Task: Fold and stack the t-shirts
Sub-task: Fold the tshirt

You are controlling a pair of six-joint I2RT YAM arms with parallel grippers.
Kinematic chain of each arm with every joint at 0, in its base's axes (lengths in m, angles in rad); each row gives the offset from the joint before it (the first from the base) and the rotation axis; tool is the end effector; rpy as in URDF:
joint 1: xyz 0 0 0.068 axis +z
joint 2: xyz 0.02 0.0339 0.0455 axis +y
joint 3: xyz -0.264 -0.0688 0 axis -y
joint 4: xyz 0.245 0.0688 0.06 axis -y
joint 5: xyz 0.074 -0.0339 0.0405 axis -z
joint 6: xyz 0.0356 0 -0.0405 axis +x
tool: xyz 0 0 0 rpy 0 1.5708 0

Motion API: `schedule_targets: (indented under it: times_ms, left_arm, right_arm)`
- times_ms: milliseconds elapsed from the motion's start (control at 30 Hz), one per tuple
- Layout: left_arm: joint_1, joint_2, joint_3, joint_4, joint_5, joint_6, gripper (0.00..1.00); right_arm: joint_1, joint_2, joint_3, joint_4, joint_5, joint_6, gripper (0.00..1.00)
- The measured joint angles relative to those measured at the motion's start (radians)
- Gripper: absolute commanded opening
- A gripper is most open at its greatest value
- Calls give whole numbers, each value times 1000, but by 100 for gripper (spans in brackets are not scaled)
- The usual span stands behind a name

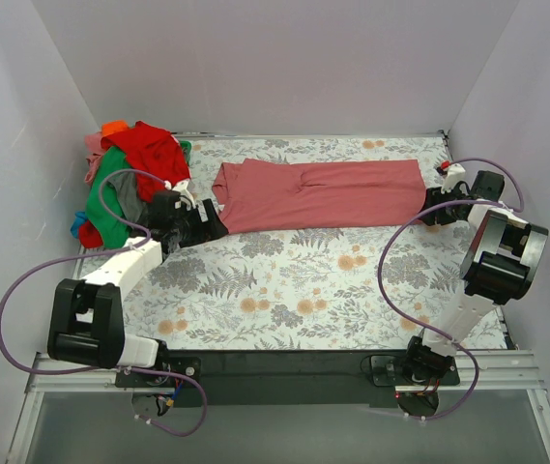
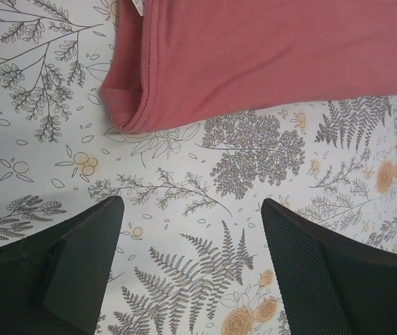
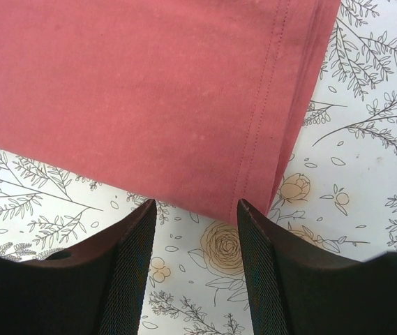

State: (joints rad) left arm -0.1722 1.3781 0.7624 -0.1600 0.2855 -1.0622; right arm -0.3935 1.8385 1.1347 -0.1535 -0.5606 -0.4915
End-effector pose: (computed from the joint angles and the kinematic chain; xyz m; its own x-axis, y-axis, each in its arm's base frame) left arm 0.2754 -0.0581 0.2044 -0.6526 -0.7372 -0.1754 -0.4260 0.5483 -0.7196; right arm 0.3615 -0.1296 0.1765 -0.6172 -0.1766 -0.7667 -0.3266 0.9441 0.0455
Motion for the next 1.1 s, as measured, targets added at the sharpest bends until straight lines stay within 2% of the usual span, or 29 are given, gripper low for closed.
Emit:
schedule_targets:
  times_ms: [400,767,1100]
  left_arm:
    - [0,76,36,-9,20,8,73]
    - [0,285,203,-35,24,27,67]
    - [-27,385,304,-48,-48,62,60]
  right_arm:
    - [-5,1,0,-1,-10,0,57]
    - [-10,21,0,-13,-31,3,57]
    - [-10,34,0,-27,-38,3,57]
